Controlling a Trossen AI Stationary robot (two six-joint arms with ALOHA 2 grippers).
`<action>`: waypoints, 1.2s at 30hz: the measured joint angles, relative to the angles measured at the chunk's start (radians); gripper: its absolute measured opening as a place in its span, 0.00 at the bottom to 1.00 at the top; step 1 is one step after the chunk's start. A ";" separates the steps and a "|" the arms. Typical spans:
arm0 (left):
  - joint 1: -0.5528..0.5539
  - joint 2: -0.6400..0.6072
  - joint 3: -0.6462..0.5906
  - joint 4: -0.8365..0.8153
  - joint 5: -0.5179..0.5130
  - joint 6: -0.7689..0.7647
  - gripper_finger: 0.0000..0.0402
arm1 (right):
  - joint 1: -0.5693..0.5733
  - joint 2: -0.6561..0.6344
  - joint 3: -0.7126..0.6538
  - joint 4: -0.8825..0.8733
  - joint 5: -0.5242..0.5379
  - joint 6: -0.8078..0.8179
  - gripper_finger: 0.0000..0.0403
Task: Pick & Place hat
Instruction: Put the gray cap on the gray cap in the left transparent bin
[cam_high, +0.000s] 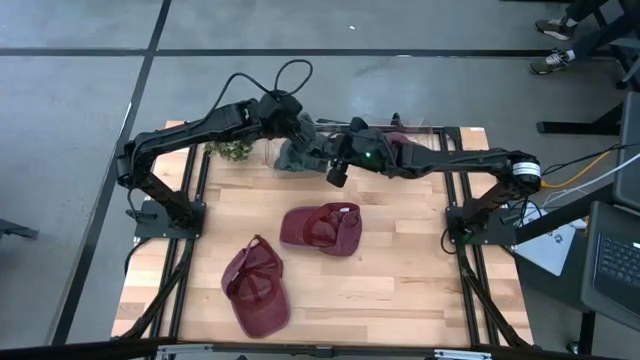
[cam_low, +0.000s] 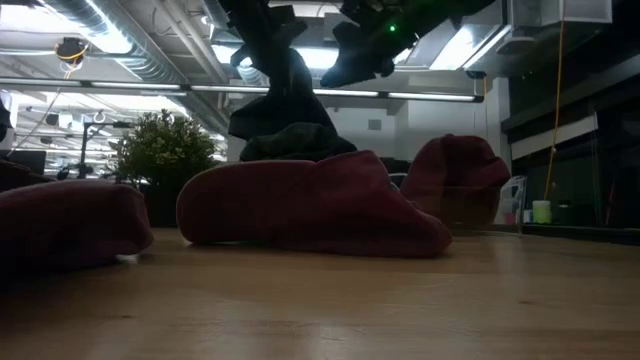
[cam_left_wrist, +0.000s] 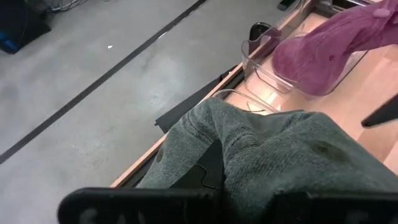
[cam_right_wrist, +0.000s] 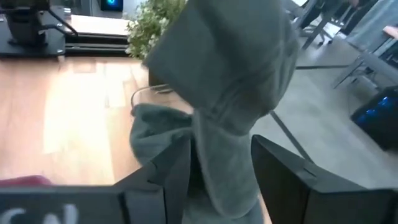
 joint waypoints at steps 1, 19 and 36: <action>0.000 0.000 0.000 0.000 0.000 -0.001 0.02 | 0.004 0.000 -0.002 0.000 0.000 0.014 0.42; 0.000 0.000 0.000 0.009 0.051 -0.044 0.01 | -0.006 0.099 -0.001 0.141 0.028 -0.026 0.42; 0.000 -0.006 0.000 0.005 0.138 0.071 0.04 | -0.051 0.103 -0.001 0.164 0.127 -0.082 0.06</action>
